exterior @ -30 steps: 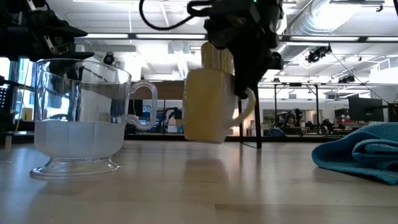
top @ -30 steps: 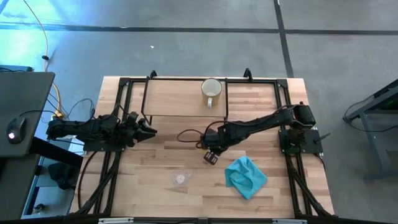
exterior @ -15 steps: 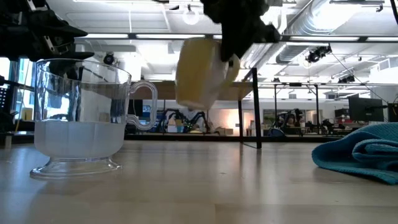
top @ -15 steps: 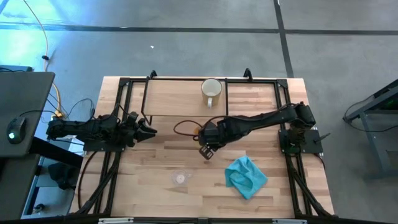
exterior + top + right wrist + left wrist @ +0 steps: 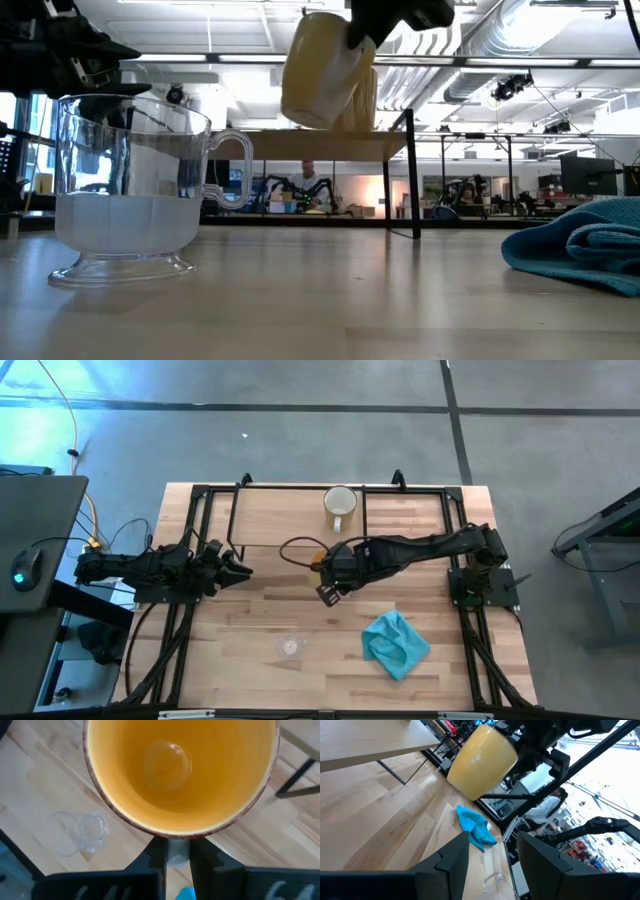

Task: Stack small to large cups/mugs on shelf
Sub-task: Put the yellow mug on the shelf

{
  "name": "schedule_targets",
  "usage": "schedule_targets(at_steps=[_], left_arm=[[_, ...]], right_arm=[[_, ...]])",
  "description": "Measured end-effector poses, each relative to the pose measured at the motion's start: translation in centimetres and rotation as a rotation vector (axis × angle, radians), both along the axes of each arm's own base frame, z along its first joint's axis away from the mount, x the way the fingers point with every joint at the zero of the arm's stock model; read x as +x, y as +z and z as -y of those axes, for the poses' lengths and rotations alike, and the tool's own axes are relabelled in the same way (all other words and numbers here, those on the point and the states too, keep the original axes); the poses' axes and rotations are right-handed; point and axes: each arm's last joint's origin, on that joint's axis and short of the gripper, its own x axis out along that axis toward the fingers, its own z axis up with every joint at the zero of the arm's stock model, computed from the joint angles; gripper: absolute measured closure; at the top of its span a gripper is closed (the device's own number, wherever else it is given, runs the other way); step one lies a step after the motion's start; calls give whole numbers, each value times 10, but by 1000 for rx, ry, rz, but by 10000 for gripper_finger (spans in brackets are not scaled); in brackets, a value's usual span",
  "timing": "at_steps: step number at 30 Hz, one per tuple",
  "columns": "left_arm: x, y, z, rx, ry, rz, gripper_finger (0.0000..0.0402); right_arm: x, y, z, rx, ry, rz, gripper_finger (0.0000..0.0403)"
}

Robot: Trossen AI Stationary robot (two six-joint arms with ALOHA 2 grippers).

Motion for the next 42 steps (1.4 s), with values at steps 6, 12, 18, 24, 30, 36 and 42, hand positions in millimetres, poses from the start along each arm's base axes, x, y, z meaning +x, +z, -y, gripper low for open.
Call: schedule_targets(at_steps=[6, 12, 18, 24, 30, 36, 42], left_arm=[[0, 0, 0, 0, 0, 0, 247], [0, 0, 0, 0, 0, 0, 247], [0, 0, 0, 0, 0, -1, 247], [0, 0, 0, 0, 0, 0, 247], [0, 0, 0, -3, 0, 0, 247], [0, 0, 0, -3, 9, 0, 247], [0, 0, -1, -3, 19, 2, 247]], right_arm=[[0, 8, 1, -10, -47, 29, 380], [4, 10, 4, -11, -57, 75, 380], [6, 11, 5, -9, -42, 95, 380], [7, 20, 8, -14, 3, 111, 380], [-2, 48, 18, -64, 7, 129, 380], [-1, 67, 26, -104, 21, 104, 380], [18, 58, 31, -77, 67, 98, 380]])
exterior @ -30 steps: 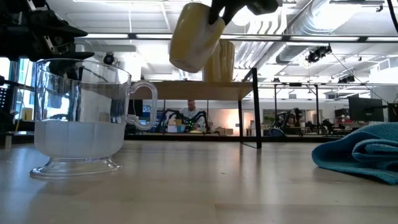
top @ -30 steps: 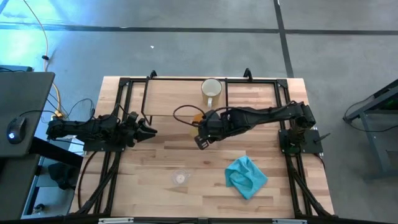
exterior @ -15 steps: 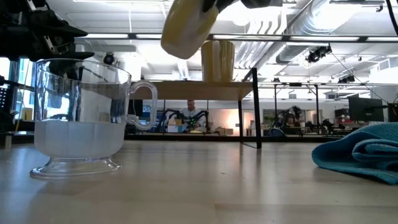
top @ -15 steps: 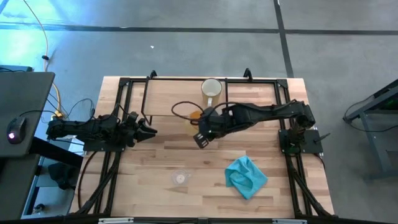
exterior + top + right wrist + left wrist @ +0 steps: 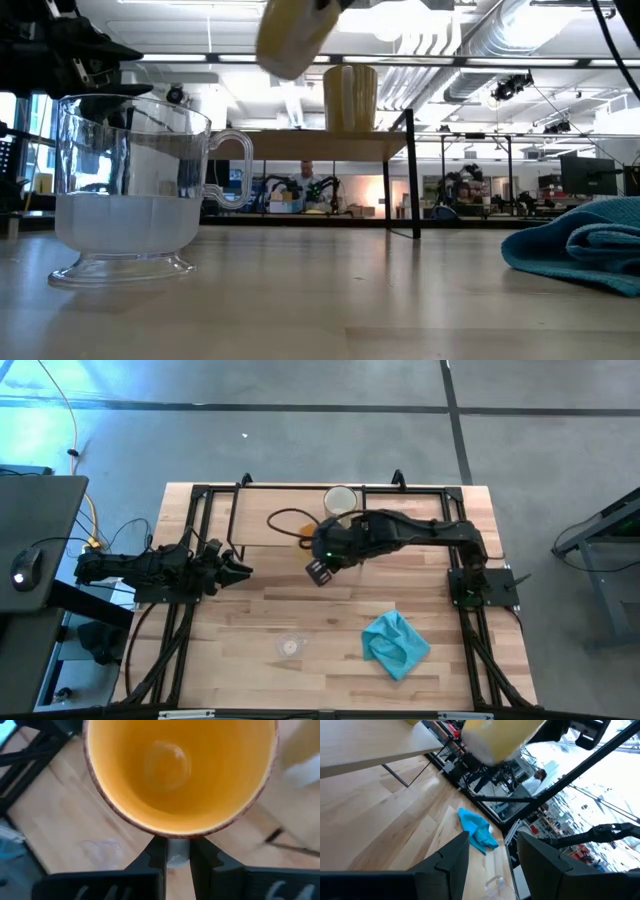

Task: Stack small to large cups/mugs on shelf
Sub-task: Put the yellow mug on the shelf

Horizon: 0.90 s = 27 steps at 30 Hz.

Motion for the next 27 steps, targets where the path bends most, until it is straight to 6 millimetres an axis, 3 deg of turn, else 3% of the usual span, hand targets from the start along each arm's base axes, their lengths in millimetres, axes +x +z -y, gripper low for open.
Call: schedule_targets(at_steps=[7, 21, 27], left_arm=[[0, 0, 0, 0, -3, 1, 247], [0, 0, 0, 8, 7, -1, 247], [0, 0, 0, 8, 7, 0, 247]], right_arm=[[5, -8, 7, 14, -20, -29, 380], [14, -3, 40, -39, -84, 68, 380], [16, -3, 43, -45, -75, 82, 380]])
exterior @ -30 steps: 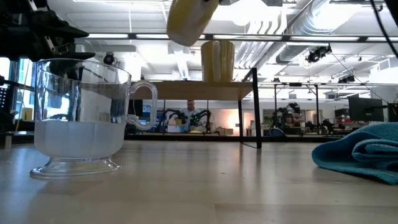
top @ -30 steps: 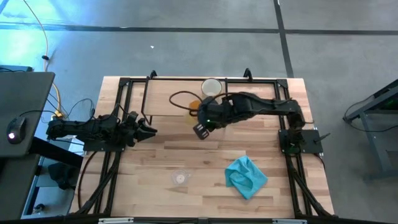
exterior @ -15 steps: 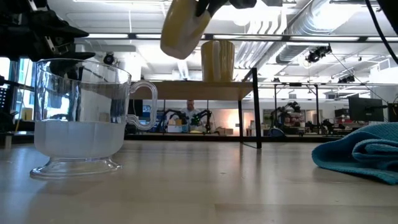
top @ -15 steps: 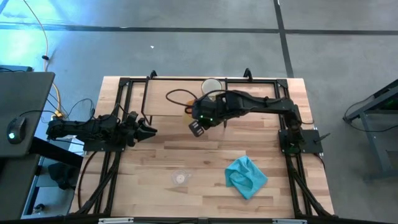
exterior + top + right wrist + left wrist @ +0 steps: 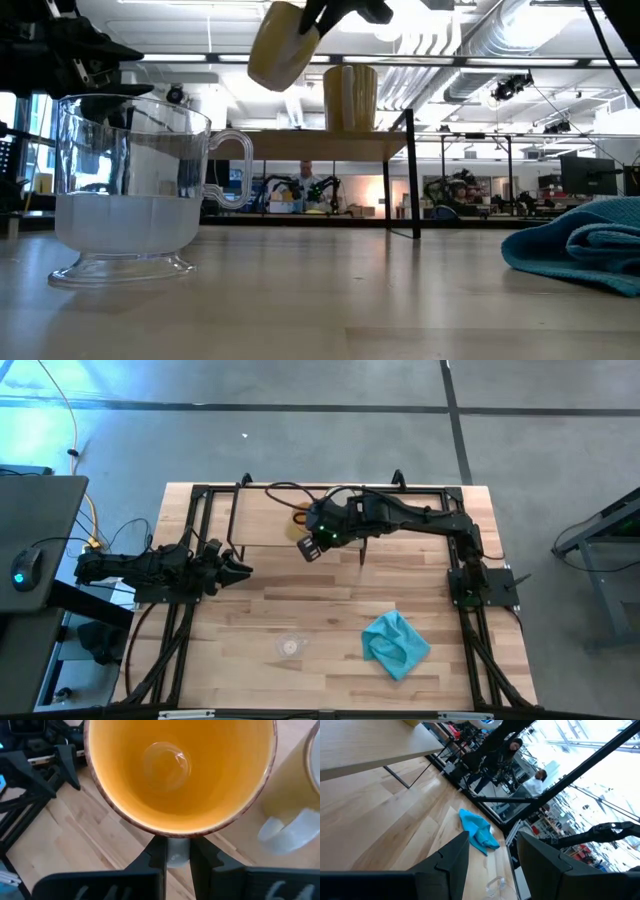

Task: Stack small to large cups/mugs on shelf
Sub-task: Put the yellow mug on the shelf

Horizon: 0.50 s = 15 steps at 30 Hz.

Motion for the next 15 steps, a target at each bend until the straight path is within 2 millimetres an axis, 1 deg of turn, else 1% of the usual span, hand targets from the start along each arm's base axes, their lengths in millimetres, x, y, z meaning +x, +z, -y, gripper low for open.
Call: schedule_targets(at_steps=[9, 12, 15], left_arm=[[0, 0, 0, -1, 0, 0, 247], [0, 0, 0, -8, 0, 1, 247], [0, 0, 0, -12, 0, 1, 247]], right_arm=[[1, -2, -11, 21, 44, -8, 380], [4, -9, -19, 38, 69, -37, 380], [10, -23, -31, 57, 107, -94, 380]])
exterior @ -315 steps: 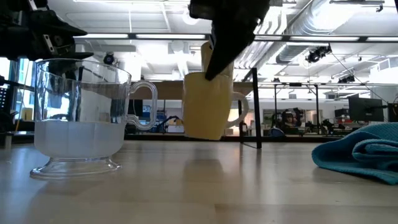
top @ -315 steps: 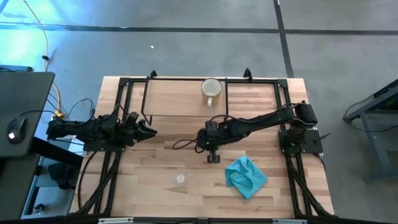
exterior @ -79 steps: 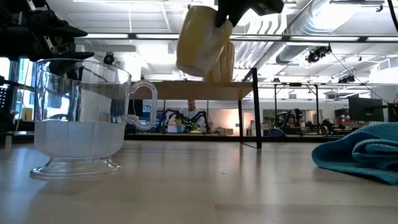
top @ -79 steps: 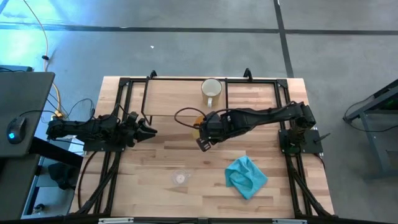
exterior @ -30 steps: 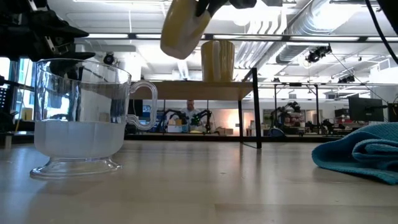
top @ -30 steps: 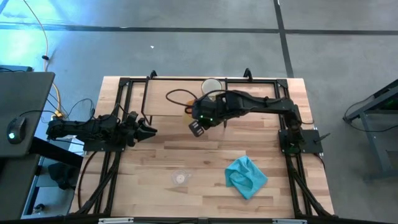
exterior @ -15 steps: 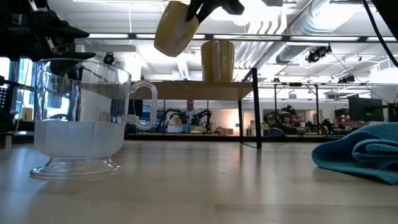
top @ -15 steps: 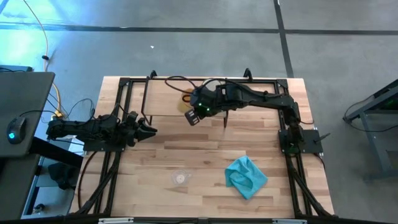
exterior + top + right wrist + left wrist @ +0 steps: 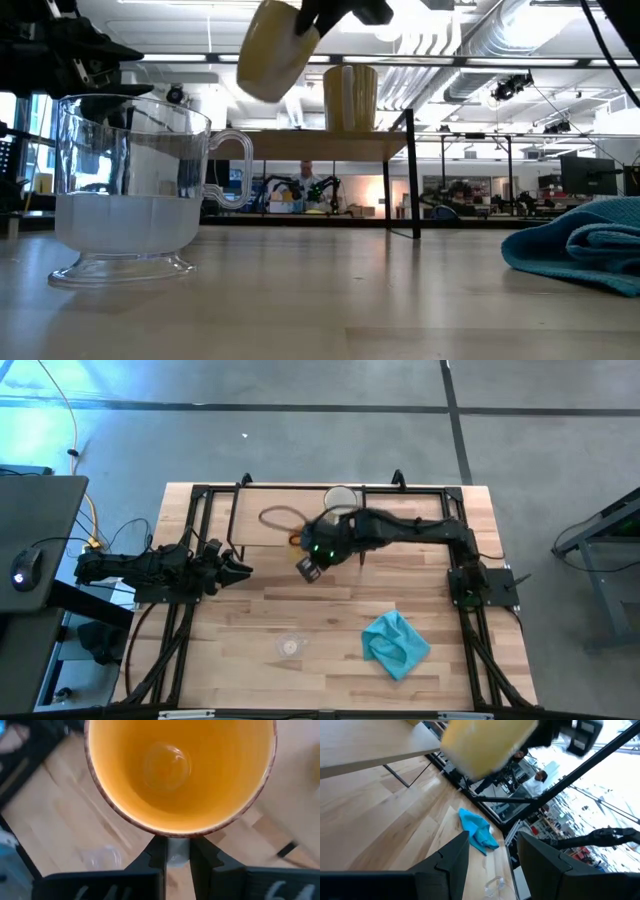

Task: Stack small to large cups/mugs on shelf
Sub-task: Put the yellow mug on the shelf

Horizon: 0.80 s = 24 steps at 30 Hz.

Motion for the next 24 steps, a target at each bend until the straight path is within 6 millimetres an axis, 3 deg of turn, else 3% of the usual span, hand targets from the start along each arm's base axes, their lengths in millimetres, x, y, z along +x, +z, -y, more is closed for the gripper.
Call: schedule_targets(at_steps=[9, 24], left_arm=[[0, 0, 1, -16, -19, 1, 247], [0, 0, 1, -24, -32, -1, 247]], right_arm=[[15, -30, -20, 49, 11, -87, 380], [22, -74, -58, 104, -67, -274, 380]])
